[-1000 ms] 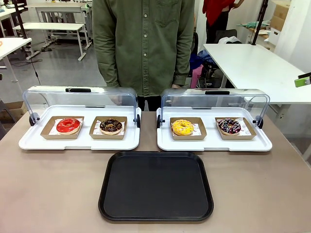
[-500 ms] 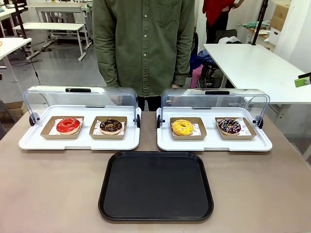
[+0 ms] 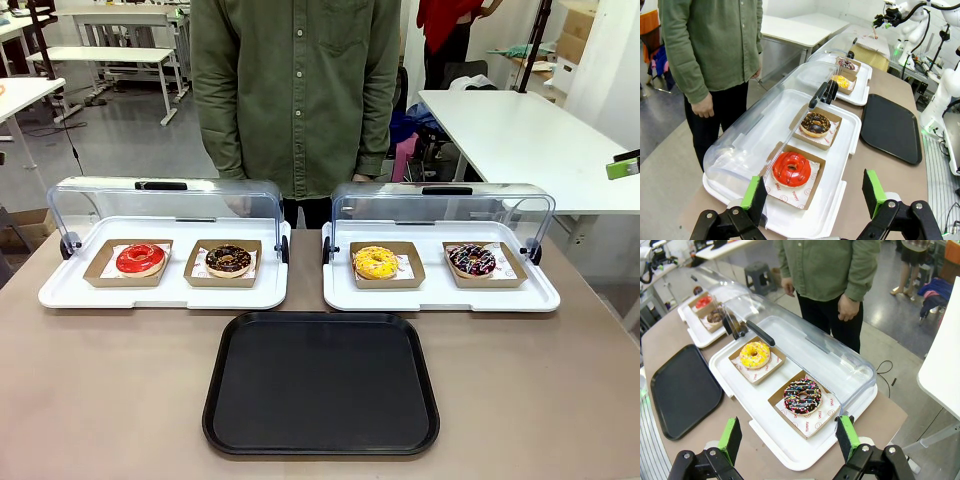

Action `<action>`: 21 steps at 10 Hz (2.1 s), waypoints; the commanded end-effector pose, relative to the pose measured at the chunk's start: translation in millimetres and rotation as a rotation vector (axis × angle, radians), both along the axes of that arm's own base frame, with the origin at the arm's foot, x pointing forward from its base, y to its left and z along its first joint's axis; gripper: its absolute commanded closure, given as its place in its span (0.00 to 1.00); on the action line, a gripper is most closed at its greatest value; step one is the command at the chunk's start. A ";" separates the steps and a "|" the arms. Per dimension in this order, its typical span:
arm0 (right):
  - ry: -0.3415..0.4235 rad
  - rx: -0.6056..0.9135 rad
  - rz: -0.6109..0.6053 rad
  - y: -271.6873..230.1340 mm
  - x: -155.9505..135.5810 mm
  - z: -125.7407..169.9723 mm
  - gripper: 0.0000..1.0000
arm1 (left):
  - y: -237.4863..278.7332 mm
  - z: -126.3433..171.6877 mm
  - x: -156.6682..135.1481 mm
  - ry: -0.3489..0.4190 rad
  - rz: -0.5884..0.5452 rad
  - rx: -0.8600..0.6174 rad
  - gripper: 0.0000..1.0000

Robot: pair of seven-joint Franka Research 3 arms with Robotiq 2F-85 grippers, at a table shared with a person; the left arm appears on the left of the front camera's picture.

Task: Move the second donut from the left to the tray.
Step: Pick up the Paper togo box containing the Donut indicated by the person and place it on the Handle tray.

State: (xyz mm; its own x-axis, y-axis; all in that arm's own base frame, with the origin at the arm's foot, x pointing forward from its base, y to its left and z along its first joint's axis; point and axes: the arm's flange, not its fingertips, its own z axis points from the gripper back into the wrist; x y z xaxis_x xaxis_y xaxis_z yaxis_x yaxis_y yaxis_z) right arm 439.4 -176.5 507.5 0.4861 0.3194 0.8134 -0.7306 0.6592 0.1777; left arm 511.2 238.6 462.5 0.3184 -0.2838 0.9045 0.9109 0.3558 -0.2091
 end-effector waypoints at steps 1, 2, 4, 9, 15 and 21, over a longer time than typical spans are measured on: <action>-0.002 0.011 -0.006 4.7 -2.3 1.8 0.00 | -1.0 1.7 -0.9 -0.002 -0.006 -0.004 0.00; -0.002 0.011 -0.006 4.7 -2.3 1.8 0.00 | -1.0 1.7 -0.9 -0.002 -0.006 -0.004 0.00; -0.002 0.011 -0.006 4.7 -2.3 1.8 0.00 | -1.0 1.7 -0.9 -0.002 -0.006 -0.004 0.00; -0.002 0.011 -0.006 4.7 -2.3 1.8 0.00 | -1.0 1.7 -0.9 -0.002 -0.006 -0.004 0.00; -0.002 0.011 -0.006 4.7 -2.3 1.8 0.00 | -1.0 1.7 -0.9 -0.002 -0.006 -0.004 0.00; -0.002 0.011 -0.006 4.7 -2.3 1.8 0.00 | -1.0 1.7 -0.9 -0.002 -0.006 -0.004 0.00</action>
